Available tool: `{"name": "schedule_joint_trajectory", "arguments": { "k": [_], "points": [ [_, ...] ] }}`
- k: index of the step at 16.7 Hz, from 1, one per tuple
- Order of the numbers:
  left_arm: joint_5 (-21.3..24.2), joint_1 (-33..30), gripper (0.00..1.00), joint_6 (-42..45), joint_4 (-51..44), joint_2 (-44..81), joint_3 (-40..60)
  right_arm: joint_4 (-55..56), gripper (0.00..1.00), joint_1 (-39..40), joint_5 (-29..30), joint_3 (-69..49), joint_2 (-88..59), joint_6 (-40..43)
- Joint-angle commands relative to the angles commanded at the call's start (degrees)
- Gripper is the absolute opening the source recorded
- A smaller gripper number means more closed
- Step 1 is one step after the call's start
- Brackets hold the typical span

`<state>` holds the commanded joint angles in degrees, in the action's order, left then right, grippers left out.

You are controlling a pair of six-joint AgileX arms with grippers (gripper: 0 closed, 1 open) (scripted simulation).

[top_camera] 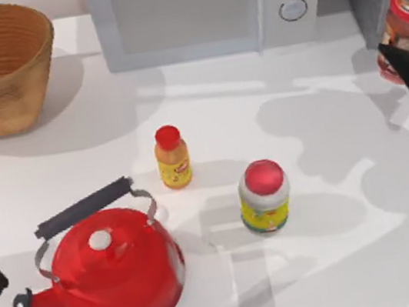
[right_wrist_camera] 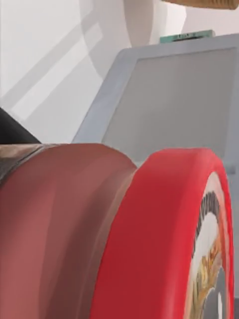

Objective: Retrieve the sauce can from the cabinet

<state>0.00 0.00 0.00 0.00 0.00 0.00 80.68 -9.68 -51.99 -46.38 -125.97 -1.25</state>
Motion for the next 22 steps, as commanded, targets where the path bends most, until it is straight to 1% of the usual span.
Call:
{"name": "schedule_joint_trajectory", "arguments": {
  "k": [7,14,18,22],
  "points": [
    [0.0,0.0,1.0,0.0,0.0,0.0,0.0,-0.13,0.0,0.52,0.16,0.02,-0.13,-0.11],
    [0.0,0.0,1.0,0.0,0.0,0.0,0.0,-1.65,0.0,6.79,6.89,-10.53,-9.17,0.31],
    [0.0,0.0,1.0,0.0,0.0,0.0,0.0,-1.72,0.0,7.0,7.11,-10.76,-9.38,0.32],
    [0.0,0.0,1.0,0.0,0.0,0.0,0.0,-1.72,0.3,7.0,7.11,-10.76,-9.38,0.32]
  ]
}}
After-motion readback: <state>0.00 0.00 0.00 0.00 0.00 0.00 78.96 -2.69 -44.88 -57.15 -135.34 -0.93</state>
